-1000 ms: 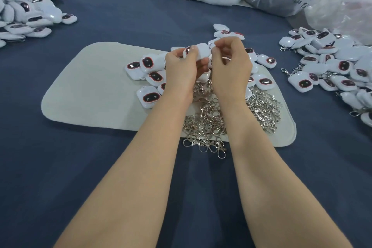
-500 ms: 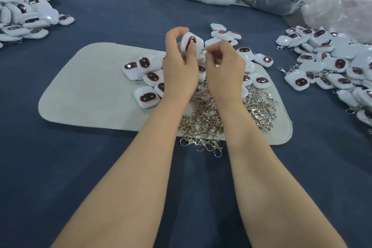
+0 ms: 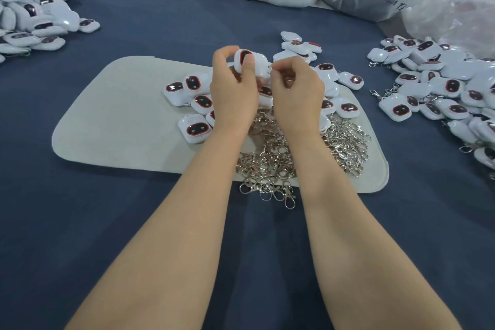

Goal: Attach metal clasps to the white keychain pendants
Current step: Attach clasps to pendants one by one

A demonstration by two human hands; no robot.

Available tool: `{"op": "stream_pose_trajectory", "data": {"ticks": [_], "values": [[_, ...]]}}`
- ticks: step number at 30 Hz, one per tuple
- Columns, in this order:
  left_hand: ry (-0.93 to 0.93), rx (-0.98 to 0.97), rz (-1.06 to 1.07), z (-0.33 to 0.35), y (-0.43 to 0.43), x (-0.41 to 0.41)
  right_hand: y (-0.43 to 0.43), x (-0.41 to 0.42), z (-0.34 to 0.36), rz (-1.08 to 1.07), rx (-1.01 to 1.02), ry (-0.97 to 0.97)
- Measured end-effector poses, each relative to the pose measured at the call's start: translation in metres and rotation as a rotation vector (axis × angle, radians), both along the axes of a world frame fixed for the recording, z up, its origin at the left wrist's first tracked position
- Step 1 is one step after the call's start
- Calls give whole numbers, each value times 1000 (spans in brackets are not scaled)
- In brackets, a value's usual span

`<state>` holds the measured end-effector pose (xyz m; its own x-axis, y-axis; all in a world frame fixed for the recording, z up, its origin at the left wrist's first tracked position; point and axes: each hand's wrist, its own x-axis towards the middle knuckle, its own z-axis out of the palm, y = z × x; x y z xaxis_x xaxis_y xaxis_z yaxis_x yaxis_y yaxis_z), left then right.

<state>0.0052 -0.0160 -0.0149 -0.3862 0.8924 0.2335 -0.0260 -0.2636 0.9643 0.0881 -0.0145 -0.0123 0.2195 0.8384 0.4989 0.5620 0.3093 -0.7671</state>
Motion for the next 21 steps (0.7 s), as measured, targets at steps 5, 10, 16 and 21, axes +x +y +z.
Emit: {"op": "stream_pose_trajectory", "data": {"ticks": [5, 10, 16, 21], "values": [[-329, -99, -55, 3, 3, 1, 0, -3, 1, 32, -12, 131], [-488, -136, -106, 8, 3, 2, 0, -3, 1, 32, -7, 186], [-444, -127, -138, 10, -1, 1, 1, -3, 0, 16, -2, 182], [-312, -94, -157, 6, 1, 3, 2, -3, 1, 29, -36, 221]]}}
